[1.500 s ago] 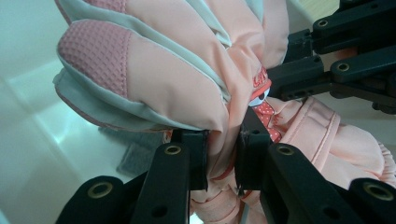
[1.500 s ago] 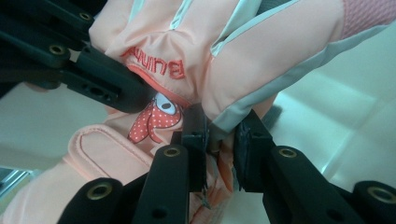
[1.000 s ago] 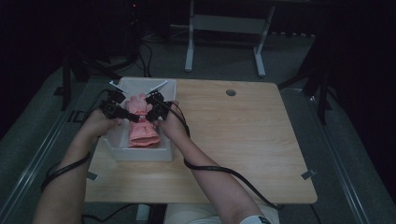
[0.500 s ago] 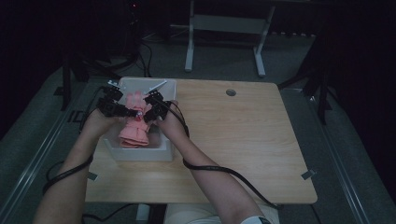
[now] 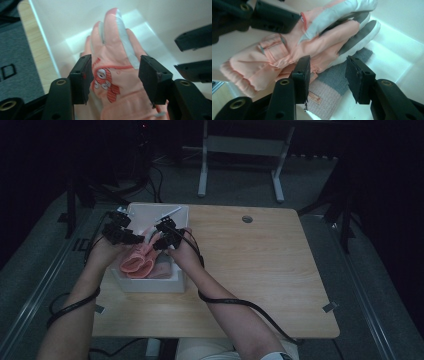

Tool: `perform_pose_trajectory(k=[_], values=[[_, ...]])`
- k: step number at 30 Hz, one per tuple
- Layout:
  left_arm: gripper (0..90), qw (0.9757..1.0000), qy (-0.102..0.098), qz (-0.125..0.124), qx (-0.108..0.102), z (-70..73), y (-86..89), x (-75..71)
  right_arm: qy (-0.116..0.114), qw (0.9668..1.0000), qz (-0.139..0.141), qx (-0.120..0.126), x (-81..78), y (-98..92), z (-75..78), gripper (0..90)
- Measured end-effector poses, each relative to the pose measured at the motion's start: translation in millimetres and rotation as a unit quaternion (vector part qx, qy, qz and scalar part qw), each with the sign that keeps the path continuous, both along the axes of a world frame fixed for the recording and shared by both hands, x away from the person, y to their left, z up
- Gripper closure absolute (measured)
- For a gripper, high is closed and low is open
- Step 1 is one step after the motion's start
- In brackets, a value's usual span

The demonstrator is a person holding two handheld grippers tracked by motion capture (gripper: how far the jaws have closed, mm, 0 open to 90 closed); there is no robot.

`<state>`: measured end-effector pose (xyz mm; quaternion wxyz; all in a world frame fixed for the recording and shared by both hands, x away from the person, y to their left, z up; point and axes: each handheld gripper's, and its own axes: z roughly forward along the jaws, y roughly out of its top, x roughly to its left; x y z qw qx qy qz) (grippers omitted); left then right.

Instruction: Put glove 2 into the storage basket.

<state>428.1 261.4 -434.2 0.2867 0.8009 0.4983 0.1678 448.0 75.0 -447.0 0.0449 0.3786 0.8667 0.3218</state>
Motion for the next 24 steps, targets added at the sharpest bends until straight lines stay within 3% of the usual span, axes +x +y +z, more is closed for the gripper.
perform_pose_trajectory(k=[10,15,17,20,22,23,24], values=[[42.9,0.9993,-0.024,-0.024,-0.018,15.3,-7.6,-16.9,-0.025,0.9987,0.006,0.045,-2.9,-24.8,27.2,46.4],[40.9,0.9979,-0.03,-0.045,-0.034,21.1,-23.0,-26.4,-0.035,0.9969,0.008,0.07,-2.6,-51.4,42.9,33.2],[36.7,0.9973,-0.035,-0.053,-0.036,23.0,-30.6,-29.4,-0.038,0.9961,0.017,0.078,-2.7,-61.1,45.1,27.2],[29.0,0.9957,-0.038,-0.063,-0.056,26.2,-41.2,-32.0,-0.038,0.9953,0.021,0.087,-3.5,-74.9,47.0,24.7],[24.3,0.9954,-0.04,-0.064,-0.058,27.3,-44.9,-32.6,-0.038,0.9951,0.021,0.089,-4.1,-78.9,47.5,24.7],[24.3,0.9935,-0.046,-0.077,-0.069,28.9,-54.2,-34.5,-0.04,0.9949,0.022,0.09,-4.8,-82.8,47.8,24.4],[13.3,0.9929,-0.051,-0.081,-0.071,29.6,-58.3,-35.9,-0.044,0.9942,0.028,0.094,-7.0,-92.8,48.7,20.6]])
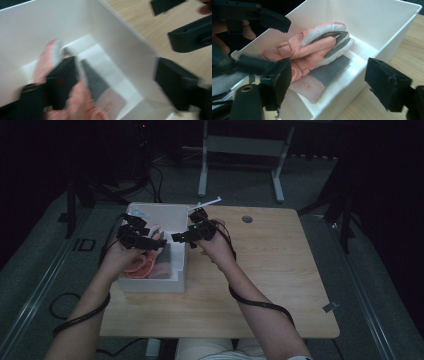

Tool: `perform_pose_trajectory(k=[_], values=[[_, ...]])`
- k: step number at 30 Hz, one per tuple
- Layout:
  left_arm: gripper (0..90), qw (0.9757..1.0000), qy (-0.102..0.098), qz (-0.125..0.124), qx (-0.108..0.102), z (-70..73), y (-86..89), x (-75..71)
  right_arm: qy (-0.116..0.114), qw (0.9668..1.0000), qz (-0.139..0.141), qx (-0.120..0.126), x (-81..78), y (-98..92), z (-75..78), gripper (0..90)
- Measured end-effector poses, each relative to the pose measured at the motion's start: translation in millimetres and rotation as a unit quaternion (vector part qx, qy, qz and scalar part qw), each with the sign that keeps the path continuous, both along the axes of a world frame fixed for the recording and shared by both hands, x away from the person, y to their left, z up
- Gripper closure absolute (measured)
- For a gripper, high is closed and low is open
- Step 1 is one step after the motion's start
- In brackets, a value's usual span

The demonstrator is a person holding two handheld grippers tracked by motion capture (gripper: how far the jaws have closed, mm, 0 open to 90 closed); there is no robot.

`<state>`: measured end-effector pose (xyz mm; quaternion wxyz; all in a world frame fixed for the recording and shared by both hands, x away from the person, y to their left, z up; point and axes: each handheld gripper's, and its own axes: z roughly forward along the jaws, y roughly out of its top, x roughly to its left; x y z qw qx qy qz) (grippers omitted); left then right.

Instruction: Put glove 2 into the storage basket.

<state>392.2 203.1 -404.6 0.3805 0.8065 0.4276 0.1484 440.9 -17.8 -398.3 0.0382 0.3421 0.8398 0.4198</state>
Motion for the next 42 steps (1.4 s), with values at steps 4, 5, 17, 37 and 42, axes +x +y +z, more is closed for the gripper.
perform_pose_trajectory(k=[4,5,17,37,42], values=[[5.2,0.9999,-0.01,-0.01,-0.004,-0.6,-18.1,-4.5,-0.008,0.9999,-0.002,0.005,-5.0,-18.5,1.3,20.4],[1.1,0.9998,-0.011,-0.014,-0.004,-1.5,-22.8,-5.5,-0.01,0.9999,-0.002,0.007,-6.1,-23.7,1.5,20.3],[1.0,0.9958,-0.034,-0.083,-0.02,-6.7,-79.4,-29.2,-0.028,0.9995,-0.013,0.003,-24.0,-82.3,-10.8,19.7],[1.1,0.9763,-0.036,-0.211,-0.033,-35.6,-155.1,-75.5,-0.039,0.999,0.001,-0.022,-54.1,-135.9,-67.3,18.8],[1.1,0.971,-0.031,-0.236,-0.023,-50.3,-170.8,-85.1,-0.036,0.9991,-0.001,-0.022,-60.0,-150.3,-81.4,18.9]])
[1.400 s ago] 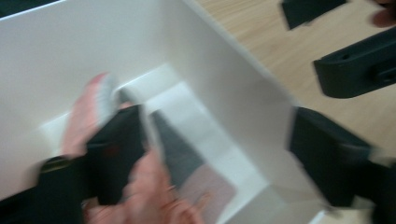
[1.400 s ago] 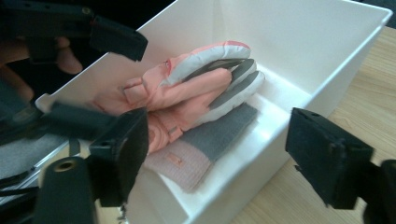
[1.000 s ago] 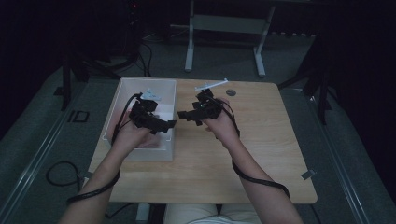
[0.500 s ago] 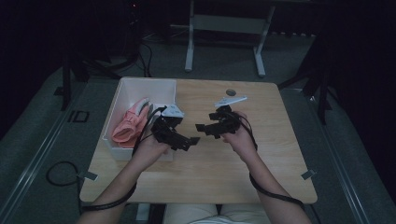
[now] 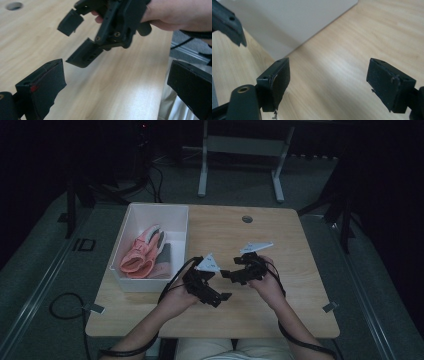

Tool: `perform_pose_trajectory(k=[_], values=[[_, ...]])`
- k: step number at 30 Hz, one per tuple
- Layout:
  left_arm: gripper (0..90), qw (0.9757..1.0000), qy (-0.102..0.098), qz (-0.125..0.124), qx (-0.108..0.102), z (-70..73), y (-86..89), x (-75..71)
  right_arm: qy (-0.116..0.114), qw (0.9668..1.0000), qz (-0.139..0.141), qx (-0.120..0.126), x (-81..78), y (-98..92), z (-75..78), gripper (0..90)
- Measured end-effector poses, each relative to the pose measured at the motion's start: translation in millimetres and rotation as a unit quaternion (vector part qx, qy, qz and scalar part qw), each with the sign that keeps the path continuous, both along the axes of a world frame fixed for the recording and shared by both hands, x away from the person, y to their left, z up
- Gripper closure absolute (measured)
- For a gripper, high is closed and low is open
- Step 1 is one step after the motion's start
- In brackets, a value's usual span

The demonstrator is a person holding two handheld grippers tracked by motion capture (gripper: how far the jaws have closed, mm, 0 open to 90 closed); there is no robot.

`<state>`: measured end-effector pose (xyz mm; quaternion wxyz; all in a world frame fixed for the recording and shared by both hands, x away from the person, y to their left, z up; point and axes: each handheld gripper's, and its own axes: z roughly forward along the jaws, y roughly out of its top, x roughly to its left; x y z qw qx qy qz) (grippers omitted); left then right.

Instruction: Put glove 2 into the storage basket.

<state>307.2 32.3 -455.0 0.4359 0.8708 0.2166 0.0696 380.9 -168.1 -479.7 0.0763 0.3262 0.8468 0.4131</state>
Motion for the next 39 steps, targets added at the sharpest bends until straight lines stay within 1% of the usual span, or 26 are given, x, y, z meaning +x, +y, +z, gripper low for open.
perform_pose_trajectory(k=[3,4,6,9,10,11,15,16,17,18,19,20,22,24,28,31,33,35,37,39], values=[[1.0,0.9998,0.001,-0.015,0.013,-12.7,-9.0,-4.2,0.006,1.0,0.0,-0.005,-4.3,-6.2,-11.4,19.0],[1.0,0.9997,0.006,-0.02,0.016,-16.5,-11.0,-4.9,0.006,1.0,0.0,-0.008,-5.8,-8.1,-15.1,19.0],[1.0,0.9995,0.013,-0.027,0.012,-23.3,-13.9,-6.4,0.003,0.9999,-0.002,-0.01,-7.8,-12.7,-22.0,19.2],[1.0,0.9994,0.021,-0.028,0.008,-32.8,-15.6,-6.9,-0.004,0.9999,-0.01,-0.011,-10.0,-19.9,-29.8,19.4],[1.0,0.9994,0.021,-0.028,0.008,-32.8,-15.6,-6.9,-0.004,0.9998,-0.014,-0.009,-10.4,-22.5,-32.5,19.5],[1.0,0.9993,0.025,-0.025,0.008,-39.9,-16.2,-6.1,-0.006,0.9998,-0.019,-0.007,-10.7,-25.4,-35.5,19.5],[1.0,0.9994,0.02,-0.02,0.02,-54.7,-19.6,-6.9,-0.009,0.9997,-0.023,-0.006,-12.3,-32.0,-43.5,19.5],[1.0,0.9993,0.022,-0.022,0.019,-58.4,-20.2,-7.0,-0.01,0.9997,-0.021,-0.009,-12.8,-33.4,-45.7,19.5],[1.0,0.9993,0.022,-0.022,0.019,-58.4,-20.2,-7.0,-0.01,0.9997,-0.021,-0.009,-12.8,-33.4,-45.7,19.5],[1.0,0.9992,0.029,-0.025,0.016,-64.1,-20.9,-7.1,-0.011,0.9996,-0.021,-0.016,-13.6,-34.5,-48.1,19.5],[1.0,0.9991,0.03,-0.025,0.014,-66.9,-21.2,-7.5,-0.011,0.9994,-0.022,-0.023,-14.6,-37.2,-53.0,19.5],[1.0,0.9992,0.031,-0.024,0.012,-69.0,-21.4,-8.1,-0.011,0.9994,-0.023,-0.025,-15.1,-39.3,-55.8,19.5],[1.0,0.9991,0.034,-0.025,0.006,-74.6,-21.8,-8.9,-0.011,0.9993,-0.027,-0.024,-16.3,-43.1,-60.3,19.5],[1.0,0.9989,0.038,-0.028,0.003,-80.1,-22.3,-9.5,-0.013,0.9993,-0.029,-0.018,-17.8,-47.4,-64.7,19.5],[1.1,0.9991,0.028,-0.03,0.006,-89.1,-25.0,-12.2,-0.019,0.9995,-0.023,-0.014,-20.7,-53.1,-72.8,19.3],[1.0,0.9991,0.016,-0.037,0.015,-94.3,-25.4,-14.7,-0.023,0.9991,-0.023,-0.026,-23.2,-53.5,-78.3,19.3],[1.1,0.9989,0.016,-0.038,0.022,-98.3,-25.4,-15.5,-0.023,0.9991,-0.02,-0.028,-23.9,-53.8,-81.5,19.1],[1.1,0.9989,0.017,-0.037,0.024,-101.1,-24.8,-15.7,-0.025,0.9991,-0.02,-0.027,-24.5,-54.1,-82.8,19.1],[1.0,0.9989,0.016,-0.038,0.023,-102.4,-24.6,-16.1,-0.036,0.9988,-0.018,-0.028,-26.9,-55.3,-84.4,18.9],[1.0,0.9989,0.015,-0.04,0.02,-103.1,-24.5,-16.4,-0.041,0.9988,-0.015,-0.024,-28.6,-56.4,-85.4,18.3]])
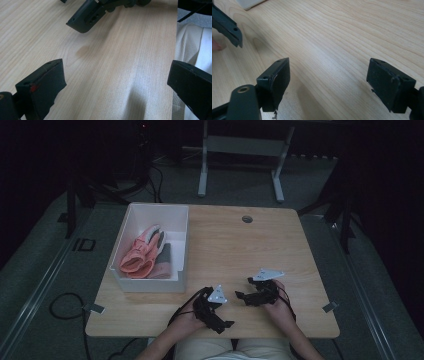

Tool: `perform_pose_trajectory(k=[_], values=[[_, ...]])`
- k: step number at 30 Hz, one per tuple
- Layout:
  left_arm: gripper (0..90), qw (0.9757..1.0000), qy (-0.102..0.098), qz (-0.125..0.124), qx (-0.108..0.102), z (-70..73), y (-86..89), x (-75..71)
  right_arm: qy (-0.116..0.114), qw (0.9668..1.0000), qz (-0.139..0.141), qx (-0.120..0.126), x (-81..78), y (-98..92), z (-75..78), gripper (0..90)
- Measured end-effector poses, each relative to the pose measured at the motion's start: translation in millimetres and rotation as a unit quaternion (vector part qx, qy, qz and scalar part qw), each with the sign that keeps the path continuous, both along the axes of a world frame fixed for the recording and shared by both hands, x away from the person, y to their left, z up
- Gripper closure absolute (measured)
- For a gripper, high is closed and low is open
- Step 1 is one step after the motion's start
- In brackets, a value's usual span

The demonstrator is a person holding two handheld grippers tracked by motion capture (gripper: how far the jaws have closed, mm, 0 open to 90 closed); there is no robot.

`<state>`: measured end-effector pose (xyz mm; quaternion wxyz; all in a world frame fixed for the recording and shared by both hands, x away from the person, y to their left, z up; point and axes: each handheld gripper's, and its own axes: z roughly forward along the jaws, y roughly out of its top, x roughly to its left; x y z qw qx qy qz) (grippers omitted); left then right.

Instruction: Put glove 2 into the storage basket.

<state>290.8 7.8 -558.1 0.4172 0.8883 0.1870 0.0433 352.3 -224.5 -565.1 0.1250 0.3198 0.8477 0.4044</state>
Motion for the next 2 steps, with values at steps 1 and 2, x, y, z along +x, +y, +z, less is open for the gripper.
perform_pose_trajectory(k=[1,2], values=[[1.0,1.0,0.001,-0.001,-0.001,-0.5,-0.3,-0.2,-0.001,1.0,0.0,0.0,-0.6,-0.5,-0.6,18.3],[1.0,1.0,0.002,-0.001,0.0,-0.8,-0.6,-0.3,-0.002,1.0,0.001,0.0,-1.1,-0.9,-0.9,18.2]])
